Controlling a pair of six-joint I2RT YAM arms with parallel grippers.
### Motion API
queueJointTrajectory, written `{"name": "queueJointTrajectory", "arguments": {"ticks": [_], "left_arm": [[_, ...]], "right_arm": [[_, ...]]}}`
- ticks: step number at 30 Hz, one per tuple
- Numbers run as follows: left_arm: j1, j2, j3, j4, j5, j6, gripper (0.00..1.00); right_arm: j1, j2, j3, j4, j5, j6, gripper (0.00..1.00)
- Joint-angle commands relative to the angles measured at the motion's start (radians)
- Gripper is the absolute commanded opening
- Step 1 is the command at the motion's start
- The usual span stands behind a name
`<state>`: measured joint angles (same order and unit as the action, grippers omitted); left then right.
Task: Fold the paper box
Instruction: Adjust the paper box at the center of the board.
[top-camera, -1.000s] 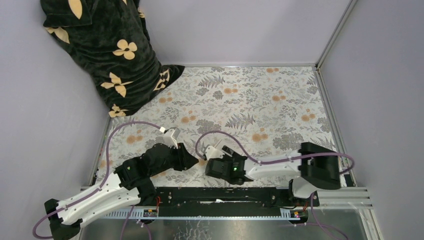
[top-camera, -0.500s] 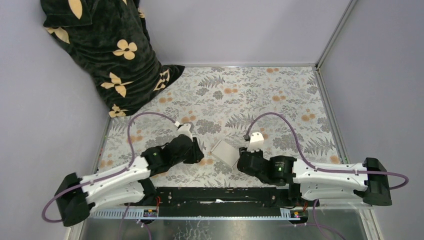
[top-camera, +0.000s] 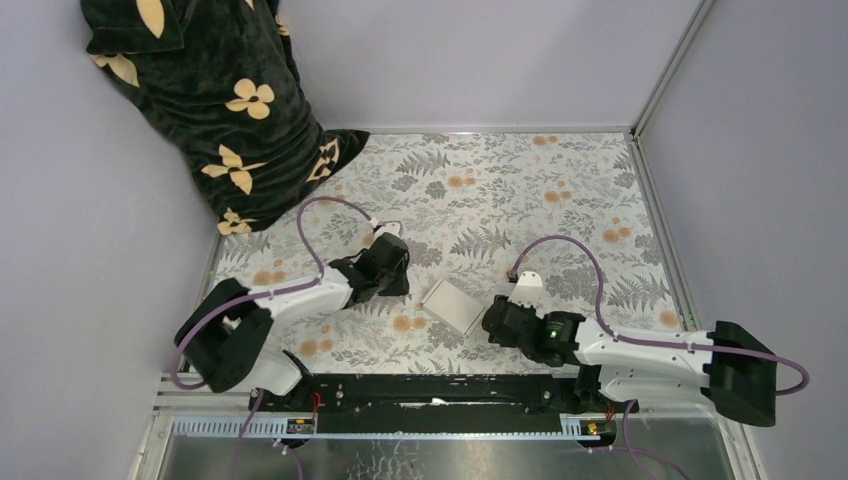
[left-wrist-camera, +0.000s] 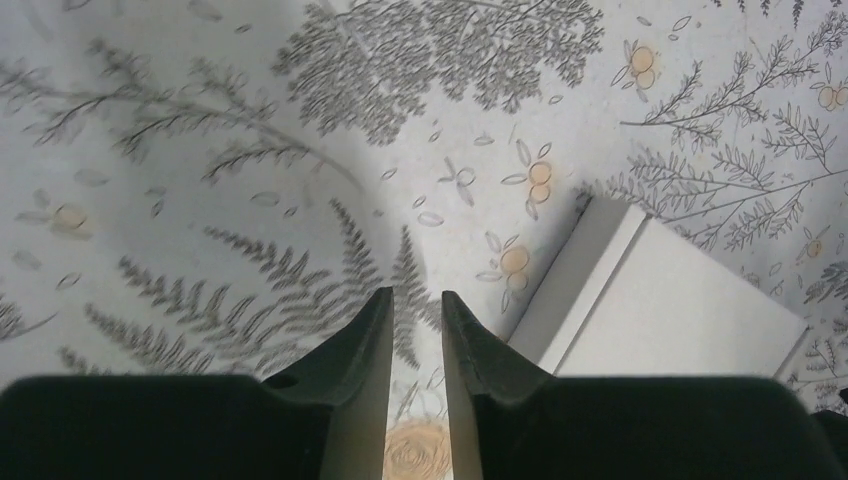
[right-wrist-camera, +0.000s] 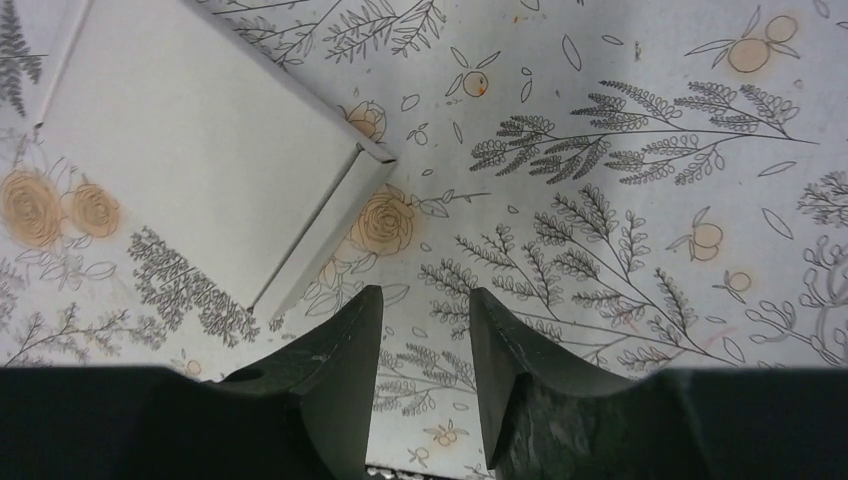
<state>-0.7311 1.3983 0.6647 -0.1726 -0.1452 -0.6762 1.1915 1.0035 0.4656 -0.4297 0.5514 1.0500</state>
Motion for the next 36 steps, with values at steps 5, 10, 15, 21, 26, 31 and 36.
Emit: {"name": "queueJointTrajectory", "arguments": {"ticks": [5,10,15,21,26,31,36], "left_arm": [[0.01,0.129,0.087,0.102,0.072,0.087,0.29],[0.009,0.182,0.096,0.11,0.097,0.106,0.26],[0.009,0.192,0.067,0.146,0.14,0.092,0.24],[0.015,0.197,0.081,0.147,0.121,0.1,0.24],[0.039,0.14,0.108,0.103,0.078,0.112,0.26],[0.048,-0.011,0.179,-0.038,-0.003,0.138,0.3],[0.055,-0.15,0.271,-0.157,-0.06,0.163,0.45]], "right_arm": [[-0.069,0.194,0.023,0.213,-0.133,-0.076,0.45],[-0.14,0.286,0.044,0.303,-0.178,-0.123,0.45],[-0.284,0.323,0.084,0.357,-0.255,-0.246,0.45],[-0.422,0.429,0.208,0.379,-0.305,-0.414,0.45],[-0.509,0.436,0.269,0.339,-0.33,-0.509,0.49],[-0.512,0.29,0.265,0.256,-0.319,-0.567,0.6],[-0.512,0.168,0.329,0.152,-0.303,-0.628,0.87]]}}
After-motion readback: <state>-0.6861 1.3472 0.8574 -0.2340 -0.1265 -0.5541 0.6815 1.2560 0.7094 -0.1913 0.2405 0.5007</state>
